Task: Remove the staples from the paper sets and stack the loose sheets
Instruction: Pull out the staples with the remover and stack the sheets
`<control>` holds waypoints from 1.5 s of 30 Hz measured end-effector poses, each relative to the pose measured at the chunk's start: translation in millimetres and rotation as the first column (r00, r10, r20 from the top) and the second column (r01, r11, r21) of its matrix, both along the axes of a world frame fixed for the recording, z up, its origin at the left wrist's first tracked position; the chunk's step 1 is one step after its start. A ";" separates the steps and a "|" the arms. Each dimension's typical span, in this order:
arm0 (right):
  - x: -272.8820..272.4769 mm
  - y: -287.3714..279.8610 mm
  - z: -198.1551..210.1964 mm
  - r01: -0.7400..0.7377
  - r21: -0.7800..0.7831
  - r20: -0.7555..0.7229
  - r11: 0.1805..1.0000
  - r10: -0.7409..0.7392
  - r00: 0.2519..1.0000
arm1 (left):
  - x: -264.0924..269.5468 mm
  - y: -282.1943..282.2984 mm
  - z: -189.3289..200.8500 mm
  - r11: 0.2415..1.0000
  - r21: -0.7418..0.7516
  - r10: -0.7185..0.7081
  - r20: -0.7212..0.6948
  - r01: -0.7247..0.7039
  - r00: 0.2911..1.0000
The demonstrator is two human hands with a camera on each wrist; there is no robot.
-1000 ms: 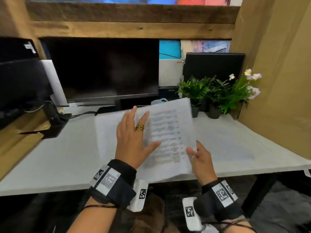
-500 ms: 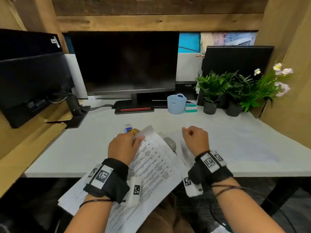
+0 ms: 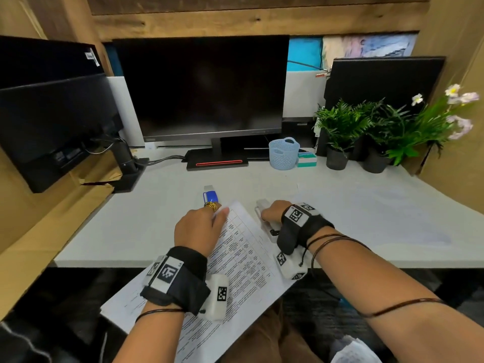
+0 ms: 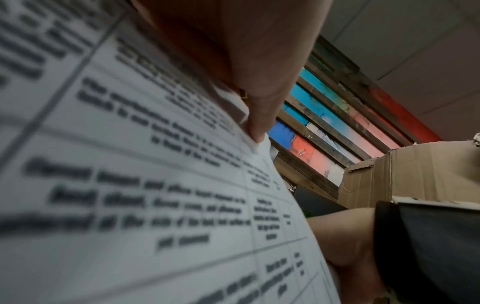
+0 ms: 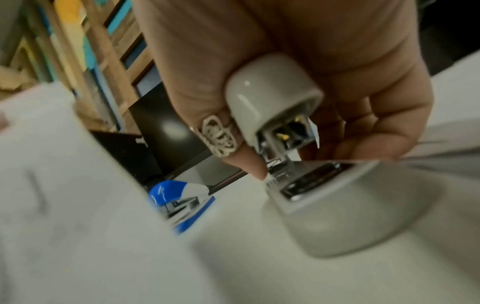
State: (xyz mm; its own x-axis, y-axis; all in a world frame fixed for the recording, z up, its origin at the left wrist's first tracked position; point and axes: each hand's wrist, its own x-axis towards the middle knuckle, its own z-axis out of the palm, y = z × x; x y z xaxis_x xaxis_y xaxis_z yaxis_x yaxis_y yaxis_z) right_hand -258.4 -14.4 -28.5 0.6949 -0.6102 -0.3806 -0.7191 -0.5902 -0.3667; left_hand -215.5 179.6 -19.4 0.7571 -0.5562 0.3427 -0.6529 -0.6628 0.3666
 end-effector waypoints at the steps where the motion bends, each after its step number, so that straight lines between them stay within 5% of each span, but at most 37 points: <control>1: 0.0 1.3 -0.1 0.002 0.006 0.001 1.000 -0.002 1.000 | -0.3 0.4 -0.7 1.000 0.010 0.002 0.002 -0.002 1.000; 6: -5.6 6.7 -3.1 0.088 0.073 0.123 0.993 -0.097 0.988 | -1.3 1.4 -4.0 0.997 0.072 -0.033 0.014 0.032 0.999; 9: -12.1 0.2 -2.7 0.136 0.326 0.287 0.936 -0.235 0.929 | -4.2 0.9 -5.2 0.993 0.090 -0.078 -0.011 0.078 0.997; 13: -19.8 -0.5 -7.4 0.090 0.744 0.450 0.662 -0.595 0.666 | -8.1 -0.8 -7.0 0.989 0.087 -0.123 -0.002 0.122 0.992; 16: -25.7 4.8 -11.7 -0.045 0.863 0.460 0.503 -0.747 0.480 | -12.2 -3.8 -6.1 0.979 0.141 -0.155 0.051 0.147 0.987; 19: -32.5 6.5 -15.6 -0.099 0.920 0.388 0.379 -0.844 0.369 | -17.7 -9.0 -7.8 0.969 0.183 -0.181 0.081 0.164 0.980; 28: -40.8 13.8 -21.3 -0.073 0.953 0.303 0.294 -0.934 0.192 | -37.1 -22.6 -7.9 0.953 0.218 -0.238 0.109 0.210 0.965; 33: -42.4 16.3 -18.7 -0.044 0.954 0.297 0.295 -0.928 0.225 | -38.8 -28.8 -15.1 0.940 0.197 -0.299 0.090 0.277 0.950; 45: -46.0 32.5 -9.6 -0.065 0.942 0.335 0.329 -0.926 0.176 | -36.1 -32.9 -28.1 0.920 -0.073 -0.391 -0.097 0.385 0.915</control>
